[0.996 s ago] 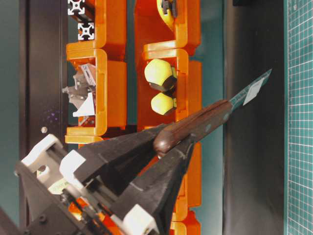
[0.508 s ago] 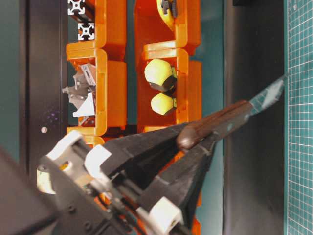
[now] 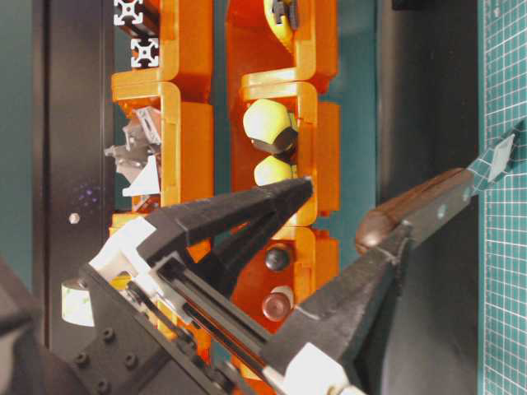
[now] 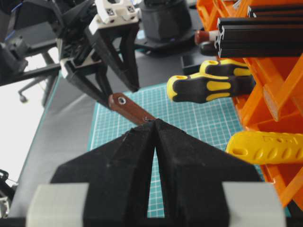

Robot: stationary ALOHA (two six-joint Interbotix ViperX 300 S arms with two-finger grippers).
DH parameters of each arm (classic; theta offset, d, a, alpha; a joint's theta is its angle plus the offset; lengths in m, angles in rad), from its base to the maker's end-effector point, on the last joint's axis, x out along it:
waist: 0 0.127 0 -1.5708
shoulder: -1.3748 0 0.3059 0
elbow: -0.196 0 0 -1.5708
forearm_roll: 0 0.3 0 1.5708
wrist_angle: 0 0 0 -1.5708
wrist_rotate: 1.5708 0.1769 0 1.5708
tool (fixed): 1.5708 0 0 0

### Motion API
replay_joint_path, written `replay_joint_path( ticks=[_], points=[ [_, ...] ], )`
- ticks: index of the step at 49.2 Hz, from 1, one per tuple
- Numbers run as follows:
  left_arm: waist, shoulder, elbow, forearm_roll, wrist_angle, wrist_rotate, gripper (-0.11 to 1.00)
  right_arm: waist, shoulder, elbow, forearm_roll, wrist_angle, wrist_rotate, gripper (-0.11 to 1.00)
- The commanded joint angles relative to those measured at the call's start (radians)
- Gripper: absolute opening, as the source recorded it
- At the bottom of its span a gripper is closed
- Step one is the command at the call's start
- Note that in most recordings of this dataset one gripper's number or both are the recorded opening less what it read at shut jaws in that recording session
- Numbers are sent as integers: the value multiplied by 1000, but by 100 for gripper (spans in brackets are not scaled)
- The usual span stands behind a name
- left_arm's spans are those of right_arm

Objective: Pick scraper from container rack with left arm.

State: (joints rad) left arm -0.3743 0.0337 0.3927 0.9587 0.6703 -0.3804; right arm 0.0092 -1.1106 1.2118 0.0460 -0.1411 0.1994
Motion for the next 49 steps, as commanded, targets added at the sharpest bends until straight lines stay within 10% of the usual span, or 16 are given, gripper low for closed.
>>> replay_joint_path(
  ticks=[1,22,49],
  points=[
    [3,-21,-8,3,3,-67,91,0,9,-37,6,3,2,1],
    [-60,-57,52,-12,212,-653,91,0,12,-35,18,-6,0,1],
    [-58,-186,250,-12,-57,-1338,91,-2,14,-35,18,-17,-2,1]
  ],
)
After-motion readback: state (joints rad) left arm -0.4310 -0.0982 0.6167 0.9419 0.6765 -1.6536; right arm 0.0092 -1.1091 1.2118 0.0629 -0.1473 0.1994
